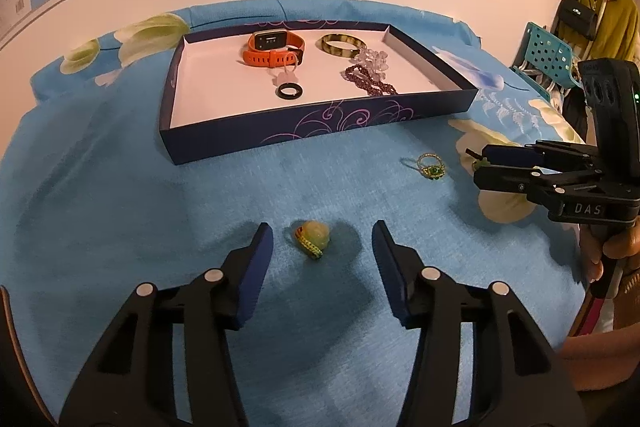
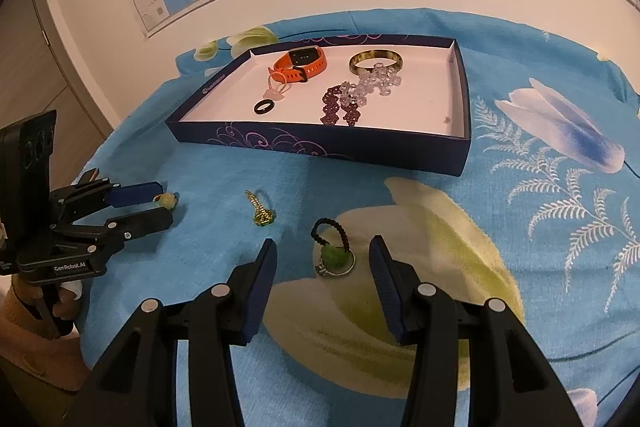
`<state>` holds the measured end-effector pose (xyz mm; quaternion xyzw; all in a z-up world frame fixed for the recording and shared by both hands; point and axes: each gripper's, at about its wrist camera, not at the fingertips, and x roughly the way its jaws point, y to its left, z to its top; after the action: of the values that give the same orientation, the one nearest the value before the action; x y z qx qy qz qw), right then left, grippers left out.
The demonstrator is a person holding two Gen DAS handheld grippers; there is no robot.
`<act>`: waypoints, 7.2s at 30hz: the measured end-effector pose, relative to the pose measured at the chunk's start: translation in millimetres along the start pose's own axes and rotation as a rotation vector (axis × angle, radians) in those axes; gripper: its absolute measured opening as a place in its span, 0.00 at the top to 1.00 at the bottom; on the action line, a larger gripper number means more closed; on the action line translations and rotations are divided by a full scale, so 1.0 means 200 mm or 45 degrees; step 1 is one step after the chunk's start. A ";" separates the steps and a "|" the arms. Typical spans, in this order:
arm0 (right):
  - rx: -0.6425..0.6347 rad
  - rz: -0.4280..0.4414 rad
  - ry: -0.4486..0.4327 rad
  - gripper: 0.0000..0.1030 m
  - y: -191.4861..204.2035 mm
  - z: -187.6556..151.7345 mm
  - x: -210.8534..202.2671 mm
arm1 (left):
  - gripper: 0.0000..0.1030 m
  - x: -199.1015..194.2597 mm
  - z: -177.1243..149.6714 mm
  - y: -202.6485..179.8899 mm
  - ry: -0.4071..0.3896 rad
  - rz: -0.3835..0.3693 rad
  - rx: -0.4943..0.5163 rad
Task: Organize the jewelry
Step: 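Move the left tool to the green bead and the right tool to the green pendant, then grasp the green bead with the left tool while the right tool grasps the black-cord pendant, then carry the green bead and pendant into the tray and open both tools, then withdraw both tools toward the silver ring and the gold green-stone ring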
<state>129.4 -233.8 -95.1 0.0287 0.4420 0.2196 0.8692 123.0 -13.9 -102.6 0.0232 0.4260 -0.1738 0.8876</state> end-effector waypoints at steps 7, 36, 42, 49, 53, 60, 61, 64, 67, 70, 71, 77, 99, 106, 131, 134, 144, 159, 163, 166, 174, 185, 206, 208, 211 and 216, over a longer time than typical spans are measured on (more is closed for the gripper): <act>-0.007 -0.016 -0.007 0.56 0.00 0.00 0.00 | 0.63 0.02 0.00 0.00 0.014 0.000 -0.007; 0.103 0.066 -0.079 0.98 -0.09 0.02 -0.06 | 0.70 0.01 0.00 0.03 0.009 -0.008 -0.046; 0.183 0.109 -0.090 0.98 -0.16 0.01 -0.08 | 0.70 0.01 0.00 0.03 0.009 -0.010 -0.047; 0.169 0.095 -0.066 0.84 -0.14 0.01 -0.07 | 0.70 0.01 0.00 0.03 0.009 -0.013 -0.047; 0.173 0.089 -0.037 0.76 -0.14 0.00 -0.03 | 0.70 0.01 0.00 0.03 0.009 -0.013 -0.046; 0.154 0.090 -0.042 0.94 -0.14 0.00 -0.04 | 0.70 0.01 -0.01 0.03 0.008 -0.013 -0.046; 0.164 0.095 -0.053 0.94 -0.14 0.00 -0.05 | 0.70 0.01 -0.01 0.03 0.008 -0.015 -0.047; 0.219 0.160 -0.083 0.94 -0.17 0.00 -0.08 | 0.70 0.01 -0.01 0.03 0.007 -0.015 -0.048; 0.259 0.221 -0.119 0.94 -0.20 0.02 -0.12 | 0.72 0.01 0.00 0.03 0.008 -0.017 -0.051; 0.254 0.221 -0.138 0.94 -0.20 0.04 -0.15 | 0.76 0.01 0.00 0.03 0.007 -0.016 -0.052; 0.249 0.223 -0.142 0.94 -0.19 0.04 -0.15 | 0.79 0.01 0.00 0.03 0.007 -0.015 -0.053; 0.208 0.220 -0.160 0.94 -0.16 0.08 -0.16 | 0.84 0.01 0.00 0.03 0.005 -0.008 -0.048; 0.089 0.230 -0.228 0.94 -0.09 0.31 -0.11 | 0.84 -0.07 0.27 0.04 -0.150 -0.030 -0.002; 0.072 0.220 -0.230 0.94 -0.09 0.40 -0.05 | 0.84 -0.03 0.40 0.04 -0.180 -0.036 0.005; 0.097 0.194 -0.161 0.94 -0.14 0.48 0.12 | 0.84 0.16 0.53 0.08 -0.149 -0.009 -0.015; 0.100 0.189 -0.149 0.94 -0.14 0.49 0.15 | 0.84 0.19 0.53 0.08 -0.135 -0.003 -0.012; 0.099 0.187 -0.123 0.94 -0.14 0.50 0.20 | 0.84 0.25 0.54 0.07 -0.102 0.009 -0.020; 0.103 0.174 -0.083 0.94 -0.14 0.50 0.26 | 0.84 0.33 0.55 0.09 -0.054 0.019 -0.038; 0.104 0.174 -0.067 0.94 -0.14 0.50 0.29 | 0.83 0.35 0.56 0.09 -0.037 0.012 -0.045; 0.109 0.169 -0.061 0.92 -0.15 0.50 0.29 | 0.83 0.36 0.56 0.10 -0.033 0.014 -0.054; 0.137 0.182 -0.107 0.90 -0.16 0.50 0.23 | 0.69 0.25 0.55 0.09 -0.111 0.038 -0.048; 0.102 0.166 -0.145 0.74 -0.15 0.37 0.03 | 0.53 0.05 0.36 -0.09 -0.165 -0.094 0.107; 0.009 0.089 0.020 0.61 -0.06 -0.03 -0.04 | 0.48 0.11 0.17 -0.27 -0.026 -0.194 0.162; -0.034 0.121 0.025 0.61 0.01 -0.04 -0.02 | 0.48 0.10 0.16 -0.23 -0.029 -0.179 0.141; -0.068 0.188 0.035 0.62 0.10 -0.03 0.01 | 0.48 0.07 0.14 -0.18 -0.034 -0.151 0.105; -0.110 0.311 0.059 0.62 0.24 -0.01 0.08 | 0.48 0.02 0.11 -0.07 -0.034 -0.116 0.036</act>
<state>119.0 -185.1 -97.0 0.0399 0.4452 0.3432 0.8261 136.8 -31.3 -90.8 0.0139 0.4121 -0.2202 0.8840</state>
